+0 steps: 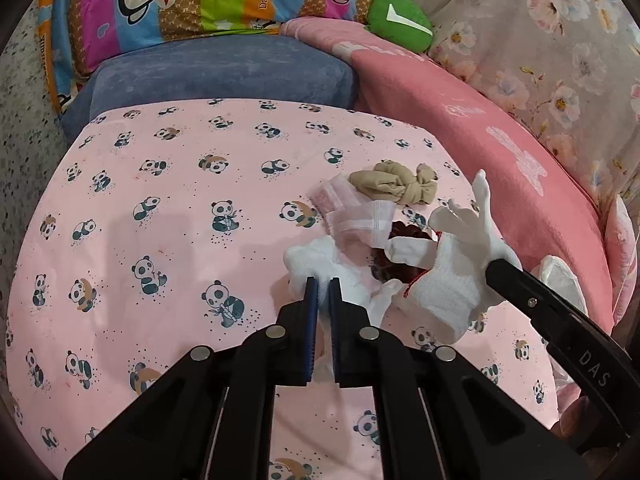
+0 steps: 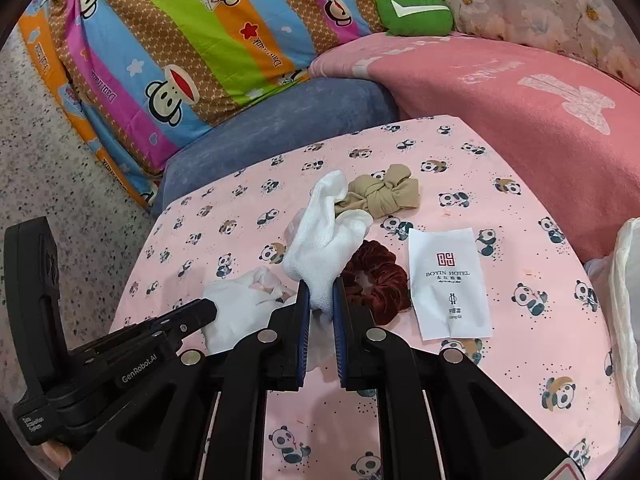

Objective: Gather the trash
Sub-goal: 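Grasp a white cloth with the left gripper while the right gripper grasps another white cloth, then carry both white cloths over the basket with both grippers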

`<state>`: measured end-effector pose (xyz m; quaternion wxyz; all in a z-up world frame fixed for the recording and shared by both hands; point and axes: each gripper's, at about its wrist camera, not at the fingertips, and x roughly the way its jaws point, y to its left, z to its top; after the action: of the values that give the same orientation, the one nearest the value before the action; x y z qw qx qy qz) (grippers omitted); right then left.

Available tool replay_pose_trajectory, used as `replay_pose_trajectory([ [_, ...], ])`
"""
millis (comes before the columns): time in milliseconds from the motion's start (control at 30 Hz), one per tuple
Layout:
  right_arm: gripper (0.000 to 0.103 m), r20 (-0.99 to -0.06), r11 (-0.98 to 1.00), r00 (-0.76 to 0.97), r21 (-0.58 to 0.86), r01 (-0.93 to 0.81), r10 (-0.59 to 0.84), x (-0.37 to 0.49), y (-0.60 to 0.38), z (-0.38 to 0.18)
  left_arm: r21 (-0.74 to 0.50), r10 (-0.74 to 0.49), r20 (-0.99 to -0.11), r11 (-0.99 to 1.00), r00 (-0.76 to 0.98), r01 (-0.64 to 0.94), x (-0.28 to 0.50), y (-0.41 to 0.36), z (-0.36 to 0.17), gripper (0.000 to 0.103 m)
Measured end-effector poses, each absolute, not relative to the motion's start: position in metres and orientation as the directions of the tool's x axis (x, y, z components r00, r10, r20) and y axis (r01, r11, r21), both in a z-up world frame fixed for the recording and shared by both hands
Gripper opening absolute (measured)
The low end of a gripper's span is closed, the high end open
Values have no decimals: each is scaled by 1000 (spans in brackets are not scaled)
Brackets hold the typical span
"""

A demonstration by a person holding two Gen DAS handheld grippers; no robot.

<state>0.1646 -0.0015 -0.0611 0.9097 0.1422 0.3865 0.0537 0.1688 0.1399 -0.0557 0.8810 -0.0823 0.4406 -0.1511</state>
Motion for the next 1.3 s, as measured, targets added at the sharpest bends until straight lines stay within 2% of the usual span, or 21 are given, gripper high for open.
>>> replay_pose_trajectory([
  [700,12,-585,922,804,359,145,101,78,-112,-2,-215,-429,-676,892,599,396,121,29,15,5],
  [1300,12,-571,862,820,394,319,-43,15,-237,-6,-153,-528,-664,790,530,594,95,-108,31,5],
])
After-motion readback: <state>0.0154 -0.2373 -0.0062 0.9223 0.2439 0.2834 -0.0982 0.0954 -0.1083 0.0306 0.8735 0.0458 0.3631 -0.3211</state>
